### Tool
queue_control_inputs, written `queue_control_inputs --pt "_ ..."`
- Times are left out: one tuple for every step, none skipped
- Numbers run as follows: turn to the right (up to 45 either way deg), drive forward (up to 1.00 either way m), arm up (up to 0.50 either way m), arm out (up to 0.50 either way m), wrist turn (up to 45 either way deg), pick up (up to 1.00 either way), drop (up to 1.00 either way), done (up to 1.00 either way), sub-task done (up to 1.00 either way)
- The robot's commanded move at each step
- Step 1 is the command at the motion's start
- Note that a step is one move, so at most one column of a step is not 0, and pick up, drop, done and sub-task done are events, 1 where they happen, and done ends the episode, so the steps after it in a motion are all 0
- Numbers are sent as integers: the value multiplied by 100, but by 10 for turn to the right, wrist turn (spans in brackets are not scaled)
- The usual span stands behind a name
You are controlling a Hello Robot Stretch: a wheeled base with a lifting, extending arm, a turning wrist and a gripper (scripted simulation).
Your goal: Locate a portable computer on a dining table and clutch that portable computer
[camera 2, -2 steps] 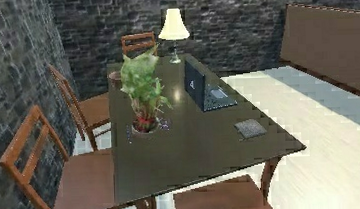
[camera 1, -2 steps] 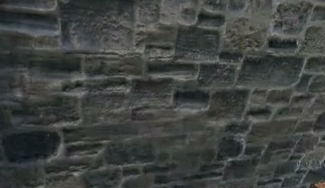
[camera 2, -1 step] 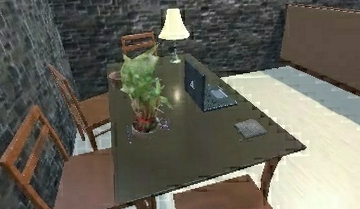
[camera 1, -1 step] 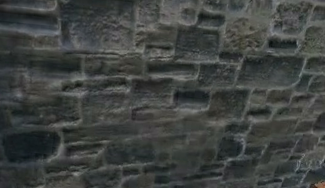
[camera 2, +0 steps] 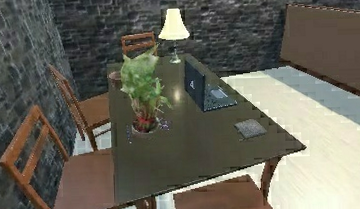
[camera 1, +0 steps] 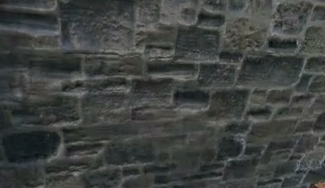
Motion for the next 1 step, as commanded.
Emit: queue_control_inputs --pt "120 0 0 0 0 0 0 0 0"
